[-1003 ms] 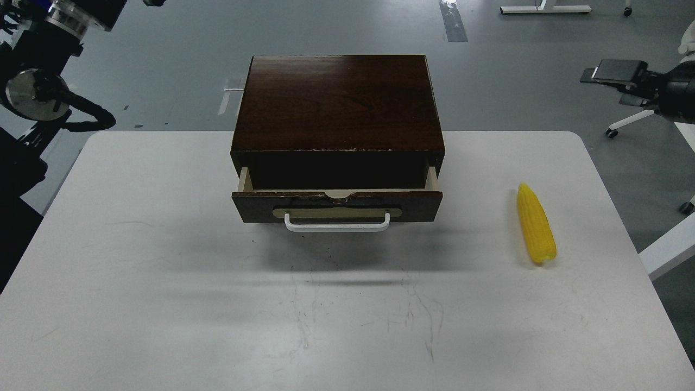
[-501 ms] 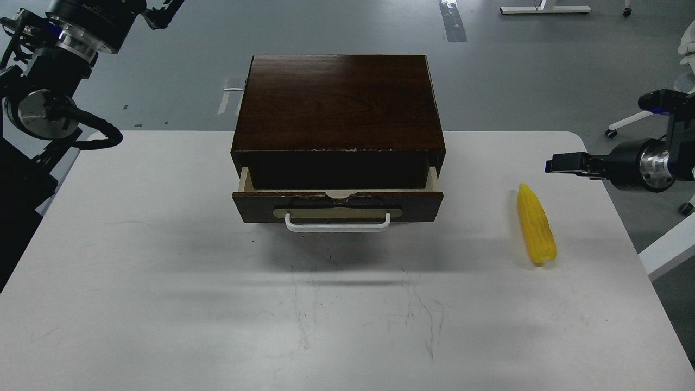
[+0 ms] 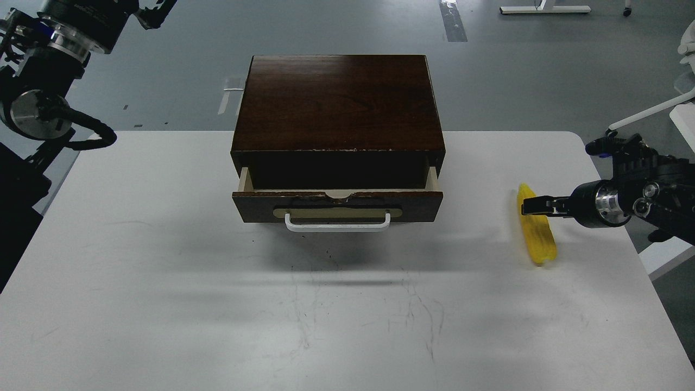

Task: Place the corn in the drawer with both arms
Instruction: 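Reach the right gripper to the yellow corn cob, then grasp the corn cob with the right gripper and lift it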

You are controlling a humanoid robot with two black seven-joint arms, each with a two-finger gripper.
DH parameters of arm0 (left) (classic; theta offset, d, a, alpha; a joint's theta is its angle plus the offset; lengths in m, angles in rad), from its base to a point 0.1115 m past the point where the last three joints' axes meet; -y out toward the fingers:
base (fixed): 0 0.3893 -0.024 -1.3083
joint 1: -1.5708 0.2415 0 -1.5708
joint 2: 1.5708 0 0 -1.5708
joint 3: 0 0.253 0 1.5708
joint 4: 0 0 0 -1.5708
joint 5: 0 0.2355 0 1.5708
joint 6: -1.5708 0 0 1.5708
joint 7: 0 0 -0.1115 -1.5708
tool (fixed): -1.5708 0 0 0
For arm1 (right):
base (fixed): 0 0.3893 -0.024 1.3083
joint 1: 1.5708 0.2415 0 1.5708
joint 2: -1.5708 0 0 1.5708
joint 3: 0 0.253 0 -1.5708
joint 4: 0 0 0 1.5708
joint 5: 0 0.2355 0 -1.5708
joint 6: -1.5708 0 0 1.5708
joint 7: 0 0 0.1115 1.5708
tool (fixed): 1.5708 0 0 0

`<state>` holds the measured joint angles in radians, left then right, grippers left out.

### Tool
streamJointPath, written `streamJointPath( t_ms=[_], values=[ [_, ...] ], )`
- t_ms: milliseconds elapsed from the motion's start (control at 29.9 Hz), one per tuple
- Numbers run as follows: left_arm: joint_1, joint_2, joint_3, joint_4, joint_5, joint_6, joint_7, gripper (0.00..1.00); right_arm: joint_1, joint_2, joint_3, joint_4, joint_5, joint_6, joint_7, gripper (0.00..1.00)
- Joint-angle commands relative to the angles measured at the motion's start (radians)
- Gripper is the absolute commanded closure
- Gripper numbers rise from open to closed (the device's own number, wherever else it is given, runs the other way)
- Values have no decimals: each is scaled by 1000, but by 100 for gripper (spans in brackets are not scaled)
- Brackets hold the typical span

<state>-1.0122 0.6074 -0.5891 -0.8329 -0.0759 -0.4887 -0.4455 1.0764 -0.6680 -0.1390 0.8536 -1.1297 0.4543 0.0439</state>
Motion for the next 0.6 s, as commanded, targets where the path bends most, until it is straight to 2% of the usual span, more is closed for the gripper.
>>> streamJointPath(
  t_ms=[0, 267, 568],
  values=[
    [6, 0, 0, 0, 1, 0, -1, 2, -13, 4, 1, -31, 1, -19, -1, 14],
    [7, 6, 0, 1, 1, 0, -1, 2, -15, 31, 4, -33, 5, -46, 4, 20],
    [6, 3, 2, 5, 2, 0, 1, 2, -19, 33, 15, -33, 15, -62, 5, 21]
  ],
)
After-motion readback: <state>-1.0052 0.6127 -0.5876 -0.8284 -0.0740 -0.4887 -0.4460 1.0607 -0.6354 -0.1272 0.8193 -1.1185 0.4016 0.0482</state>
